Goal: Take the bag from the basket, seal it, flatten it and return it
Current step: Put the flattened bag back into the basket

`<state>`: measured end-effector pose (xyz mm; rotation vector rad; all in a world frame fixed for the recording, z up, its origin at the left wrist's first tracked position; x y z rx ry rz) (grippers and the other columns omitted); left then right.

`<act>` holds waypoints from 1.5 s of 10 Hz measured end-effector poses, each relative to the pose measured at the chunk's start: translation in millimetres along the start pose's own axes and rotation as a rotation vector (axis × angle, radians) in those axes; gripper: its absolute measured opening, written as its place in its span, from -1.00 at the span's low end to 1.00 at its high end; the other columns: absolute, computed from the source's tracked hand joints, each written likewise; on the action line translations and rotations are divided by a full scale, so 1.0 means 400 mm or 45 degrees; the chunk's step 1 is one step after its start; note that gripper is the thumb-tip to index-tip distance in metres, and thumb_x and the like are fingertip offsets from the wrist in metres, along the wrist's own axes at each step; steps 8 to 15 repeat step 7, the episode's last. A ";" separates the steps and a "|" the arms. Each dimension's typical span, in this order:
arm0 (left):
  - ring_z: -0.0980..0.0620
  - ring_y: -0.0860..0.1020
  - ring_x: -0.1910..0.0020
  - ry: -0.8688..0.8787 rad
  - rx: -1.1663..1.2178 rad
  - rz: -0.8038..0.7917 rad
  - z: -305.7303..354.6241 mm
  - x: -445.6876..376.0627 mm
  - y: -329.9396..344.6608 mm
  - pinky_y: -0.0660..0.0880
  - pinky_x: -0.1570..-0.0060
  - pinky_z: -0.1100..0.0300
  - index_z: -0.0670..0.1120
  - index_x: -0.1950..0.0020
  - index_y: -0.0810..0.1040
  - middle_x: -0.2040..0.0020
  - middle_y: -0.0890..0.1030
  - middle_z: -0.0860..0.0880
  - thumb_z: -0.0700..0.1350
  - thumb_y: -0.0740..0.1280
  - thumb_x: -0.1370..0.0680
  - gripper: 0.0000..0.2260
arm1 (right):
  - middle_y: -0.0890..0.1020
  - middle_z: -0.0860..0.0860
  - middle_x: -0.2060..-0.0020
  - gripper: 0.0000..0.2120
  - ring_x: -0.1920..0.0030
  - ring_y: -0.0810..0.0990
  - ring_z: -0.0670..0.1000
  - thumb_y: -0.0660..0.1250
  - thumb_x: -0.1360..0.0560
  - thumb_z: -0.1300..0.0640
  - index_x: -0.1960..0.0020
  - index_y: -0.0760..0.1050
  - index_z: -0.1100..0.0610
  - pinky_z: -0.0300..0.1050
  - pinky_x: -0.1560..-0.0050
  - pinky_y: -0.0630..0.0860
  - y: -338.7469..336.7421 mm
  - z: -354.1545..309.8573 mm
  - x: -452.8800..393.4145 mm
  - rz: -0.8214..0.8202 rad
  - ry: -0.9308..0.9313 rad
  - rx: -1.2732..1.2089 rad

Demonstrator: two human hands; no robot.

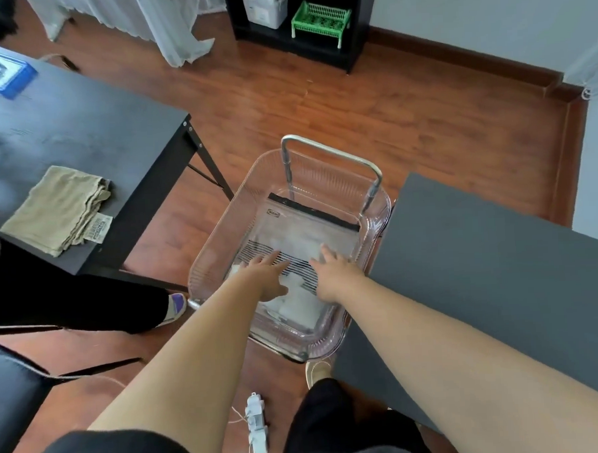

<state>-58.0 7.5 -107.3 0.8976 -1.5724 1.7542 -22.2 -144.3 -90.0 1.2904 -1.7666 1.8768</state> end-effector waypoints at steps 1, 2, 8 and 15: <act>-0.16 -0.18 -0.56 0.020 -0.043 -0.019 0.025 -0.024 0.009 -0.11 -0.47 -0.29 0.20 -0.57 -0.18 -0.59 -0.25 0.05 0.21 0.14 -0.61 -0.35 | -0.30 0.13 -0.56 -0.19 -0.56 -0.17 0.26 0.20 -0.52 0.25 -0.59 -0.20 -0.02 0.24 -0.51 -0.14 0.040 0.002 -0.031 -0.118 0.074 0.076; -0.15 -0.22 -0.55 -0.066 0.014 -0.106 0.009 -0.042 0.031 -0.08 -0.42 -0.40 0.27 -0.53 -0.24 -0.55 -0.34 0.11 0.28 0.07 -0.59 -0.37 | -0.26 0.18 -0.57 -0.23 -0.56 -0.15 0.27 0.19 -0.53 0.17 -0.59 -0.19 0.10 0.27 -0.51 -0.14 0.065 0.012 -0.043 -0.230 0.118 0.213; -0.15 -0.20 -0.56 -0.172 0.355 0.146 -0.015 -0.007 -0.048 -0.13 -0.47 -0.28 0.01 -0.60 -0.12 -0.59 -0.24 0.01 0.26 0.18 -0.58 -0.26 | 0.24 0.19 -0.50 -0.42 -0.53 0.06 0.24 0.14 -0.54 0.10 -0.53 0.15 0.21 0.27 -0.50 -0.22 -0.017 -0.010 -0.001 -0.026 -0.025 0.186; -0.15 -0.20 -0.56 -0.172 0.355 0.146 -0.015 -0.007 -0.048 -0.13 -0.47 -0.28 0.01 -0.60 -0.12 -0.59 -0.24 0.01 0.26 0.18 -0.58 -0.26 | 0.24 0.19 -0.50 -0.42 -0.53 0.06 0.24 0.14 -0.54 0.10 -0.53 0.15 0.21 0.27 -0.50 -0.22 -0.017 -0.010 -0.001 -0.026 -0.025 0.186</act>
Point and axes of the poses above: each hand's wrist, its own x-axis away from the middle knuckle, its own y-axis out of the palm, z = x × y, the point moved 5 cm from there along -x, towards the middle knuckle
